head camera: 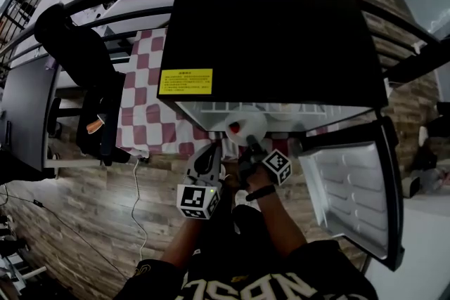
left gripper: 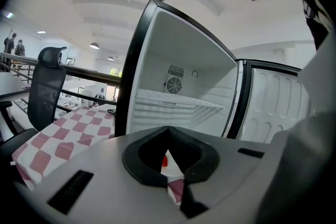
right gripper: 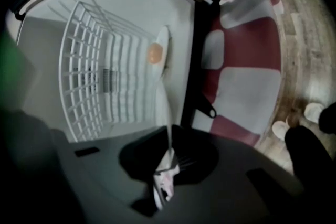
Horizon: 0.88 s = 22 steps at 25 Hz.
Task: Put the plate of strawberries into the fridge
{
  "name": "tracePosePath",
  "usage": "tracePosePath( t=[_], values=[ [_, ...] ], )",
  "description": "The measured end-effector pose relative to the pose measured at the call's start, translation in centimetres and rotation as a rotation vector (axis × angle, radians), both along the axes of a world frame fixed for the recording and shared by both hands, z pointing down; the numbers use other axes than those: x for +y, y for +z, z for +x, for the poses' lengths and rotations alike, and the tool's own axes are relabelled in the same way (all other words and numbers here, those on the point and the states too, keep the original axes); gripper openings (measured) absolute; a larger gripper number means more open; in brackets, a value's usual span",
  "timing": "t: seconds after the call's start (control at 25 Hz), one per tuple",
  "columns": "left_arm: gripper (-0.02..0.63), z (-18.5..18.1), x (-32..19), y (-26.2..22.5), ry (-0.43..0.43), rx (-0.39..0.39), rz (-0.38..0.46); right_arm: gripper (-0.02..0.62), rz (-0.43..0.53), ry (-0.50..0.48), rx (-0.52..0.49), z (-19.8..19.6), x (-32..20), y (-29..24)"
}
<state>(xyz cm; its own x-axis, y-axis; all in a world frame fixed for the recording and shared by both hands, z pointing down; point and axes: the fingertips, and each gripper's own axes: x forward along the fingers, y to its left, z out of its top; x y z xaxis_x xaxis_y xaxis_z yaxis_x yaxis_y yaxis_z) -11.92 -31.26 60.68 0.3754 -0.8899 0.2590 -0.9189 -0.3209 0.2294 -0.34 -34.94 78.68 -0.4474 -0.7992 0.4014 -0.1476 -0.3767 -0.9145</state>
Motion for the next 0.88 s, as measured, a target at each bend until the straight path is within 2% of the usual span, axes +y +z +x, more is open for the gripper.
tracePosePath(
  t=[0.24, 0.44, 0.88],
  values=[
    [0.017, 0.1, 0.0, 0.3, -0.004, 0.007, -0.005, 0.037, -0.035, 0.0, 0.034, -0.6, -1.5, 0.2],
    [0.017, 0.4, 0.3, 0.5, 0.001, 0.014, -0.009, 0.037, -0.063, -0.022, 0.106, -0.8, -2.6, 0.2],
    [0.017, -0.9, 1.0, 0.9, -0.03, 0.015, -0.024, 0.037, -0.064, -0.04, 0.212, -1.6, -6.2, -0.5]
  ],
)
